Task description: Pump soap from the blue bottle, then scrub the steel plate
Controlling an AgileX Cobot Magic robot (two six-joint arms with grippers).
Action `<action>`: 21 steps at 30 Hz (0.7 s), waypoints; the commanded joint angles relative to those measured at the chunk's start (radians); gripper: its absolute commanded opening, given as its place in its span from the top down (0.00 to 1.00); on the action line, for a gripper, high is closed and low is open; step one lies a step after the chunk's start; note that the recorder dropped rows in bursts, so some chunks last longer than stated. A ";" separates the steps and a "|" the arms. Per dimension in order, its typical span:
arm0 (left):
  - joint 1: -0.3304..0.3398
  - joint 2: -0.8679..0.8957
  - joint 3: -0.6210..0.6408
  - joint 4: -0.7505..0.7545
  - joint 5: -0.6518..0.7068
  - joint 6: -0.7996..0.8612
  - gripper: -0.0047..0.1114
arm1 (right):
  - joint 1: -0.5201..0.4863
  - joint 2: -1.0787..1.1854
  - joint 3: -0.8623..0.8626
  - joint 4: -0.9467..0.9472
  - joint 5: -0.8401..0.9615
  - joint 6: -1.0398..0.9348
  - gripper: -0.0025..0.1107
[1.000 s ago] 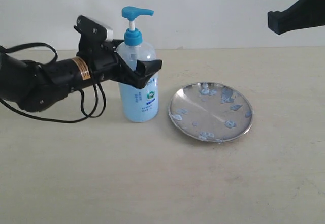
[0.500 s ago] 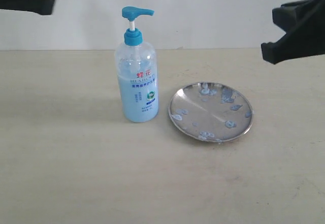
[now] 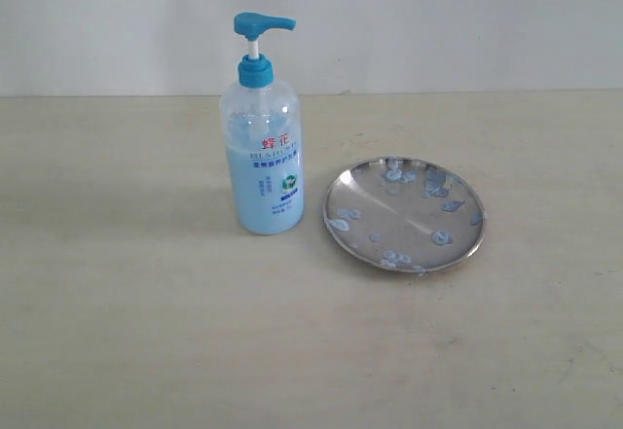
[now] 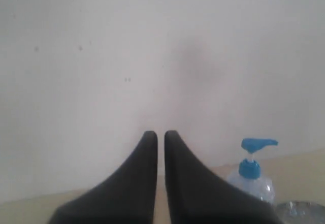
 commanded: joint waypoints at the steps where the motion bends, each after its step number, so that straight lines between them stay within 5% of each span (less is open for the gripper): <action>1: -0.001 -0.118 0.173 -0.019 -0.008 -0.084 0.92 | 0.000 -0.111 -0.002 -0.005 0.180 0.015 0.98; 6: -0.001 -0.126 0.347 -0.019 -0.117 -0.087 0.92 | 0.000 -0.118 -0.002 0.006 0.348 0.005 0.98; 12: -0.001 -0.083 0.604 -0.100 -0.148 -0.214 0.92 | 0.000 -0.118 -0.002 0.006 0.330 -0.003 0.98; 16: -0.001 -0.081 0.629 -0.087 -0.186 -0.223 0.92 | 0.000 -0.118 -0.002 0.006 0.319 -0.086 0.98; 18: -0.001 -0.081 0.629 -0.054 -0.208 -0.205 0.92 | 0.000 -0.091 -0.002 0.006 0.250 -0.128 0.98; 21: -0.001 -0.081 0.629 -0.064 -0.222 -0.233 0.92 | 0.000 0.220 -0.020 0.022 -0.028 0.057 0.98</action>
